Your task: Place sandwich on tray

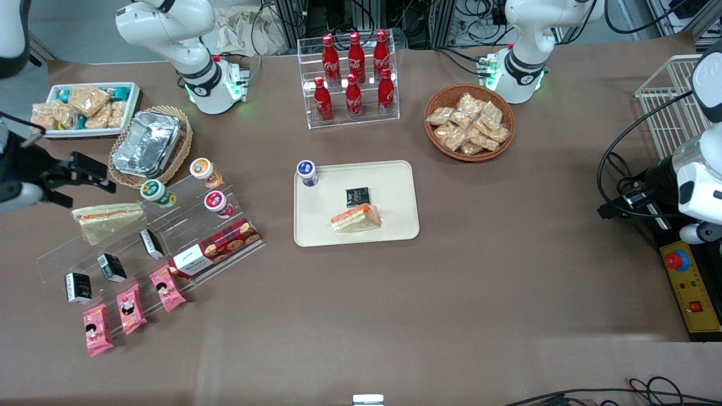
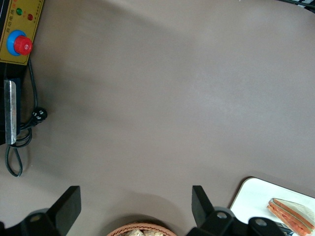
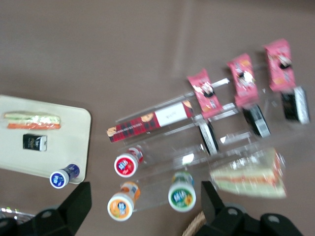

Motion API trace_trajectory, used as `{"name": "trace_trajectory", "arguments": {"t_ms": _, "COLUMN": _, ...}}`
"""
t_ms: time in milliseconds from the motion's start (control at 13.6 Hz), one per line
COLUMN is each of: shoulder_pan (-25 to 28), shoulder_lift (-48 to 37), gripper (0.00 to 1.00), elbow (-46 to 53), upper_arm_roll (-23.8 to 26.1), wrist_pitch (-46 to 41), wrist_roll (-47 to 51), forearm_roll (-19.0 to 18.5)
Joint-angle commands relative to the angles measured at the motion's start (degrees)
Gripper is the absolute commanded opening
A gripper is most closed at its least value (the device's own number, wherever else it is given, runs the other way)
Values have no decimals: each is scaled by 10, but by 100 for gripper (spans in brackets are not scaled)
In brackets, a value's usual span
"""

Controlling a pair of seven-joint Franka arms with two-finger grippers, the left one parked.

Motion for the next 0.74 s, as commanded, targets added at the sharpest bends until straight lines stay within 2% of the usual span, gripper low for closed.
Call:
{"name": "trace_trajectory", "arguments": {"t_ms": 0, "shoulder_pan": -10, "shoulder_lift": -35, "gripper": 99, "elbow": -10, "upper_arm_roll": 3, "wrist_pitch": -12, "wrist_roll": 47, "forearm_roll": -26}}
{"name": "trace_trajectory", "arguments": {"t_ms": 295, "shoulder_pan": -26, "shoulder_lift": -56, "gripper": 99, "elbow": -11, "upper_arm_roll": 3, "wrist_pitch": 12, "wrist_roll": 48, "forearm_roll": -88}}
{"name": "trace_trajectory", "arguments": {"t_ms": 663, "shoulder_pan": -40, "shoulder_lift": -49, "gripper": 99, "elbow": -10, "upper_arm_roll": -33, "wrist_pitch": 15, "wrist_roll": 38, "forearm_roll": -83}}
